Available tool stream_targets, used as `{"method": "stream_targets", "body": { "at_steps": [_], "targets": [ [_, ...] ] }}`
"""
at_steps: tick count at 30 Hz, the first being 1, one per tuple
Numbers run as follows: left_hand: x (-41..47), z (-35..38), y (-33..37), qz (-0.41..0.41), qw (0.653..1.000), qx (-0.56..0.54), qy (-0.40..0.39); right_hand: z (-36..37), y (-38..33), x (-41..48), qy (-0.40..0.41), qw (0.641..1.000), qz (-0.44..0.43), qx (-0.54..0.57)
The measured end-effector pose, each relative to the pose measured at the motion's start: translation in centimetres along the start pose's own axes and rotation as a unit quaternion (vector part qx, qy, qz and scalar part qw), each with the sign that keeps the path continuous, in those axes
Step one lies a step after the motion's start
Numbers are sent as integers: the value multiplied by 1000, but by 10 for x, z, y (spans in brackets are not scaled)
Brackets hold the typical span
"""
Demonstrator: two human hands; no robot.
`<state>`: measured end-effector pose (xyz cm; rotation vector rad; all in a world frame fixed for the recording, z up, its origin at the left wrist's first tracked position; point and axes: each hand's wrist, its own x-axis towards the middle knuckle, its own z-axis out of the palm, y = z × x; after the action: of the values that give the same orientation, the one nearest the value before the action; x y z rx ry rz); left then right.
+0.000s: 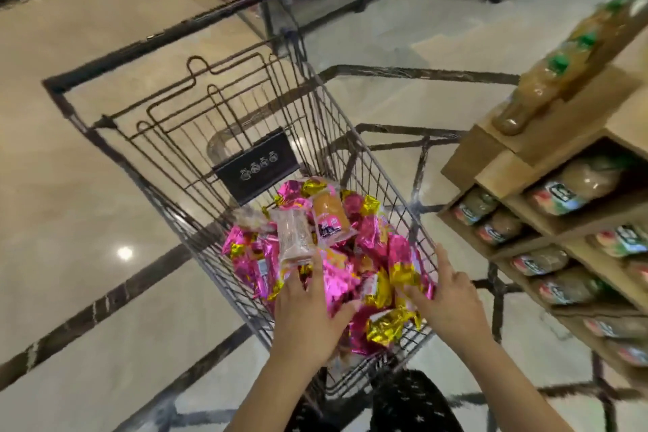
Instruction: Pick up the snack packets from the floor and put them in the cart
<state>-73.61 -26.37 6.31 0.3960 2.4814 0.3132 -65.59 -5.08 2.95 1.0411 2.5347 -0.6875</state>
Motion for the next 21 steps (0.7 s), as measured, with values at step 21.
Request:
{"method": "stream_targets", "body": {
  "at_steps": [21],
  "targets": [
    [-102, 71, 147, 485, 824, 284, -70, 48, 161, -296, 236, 852, 429, 185]
  ]
}}
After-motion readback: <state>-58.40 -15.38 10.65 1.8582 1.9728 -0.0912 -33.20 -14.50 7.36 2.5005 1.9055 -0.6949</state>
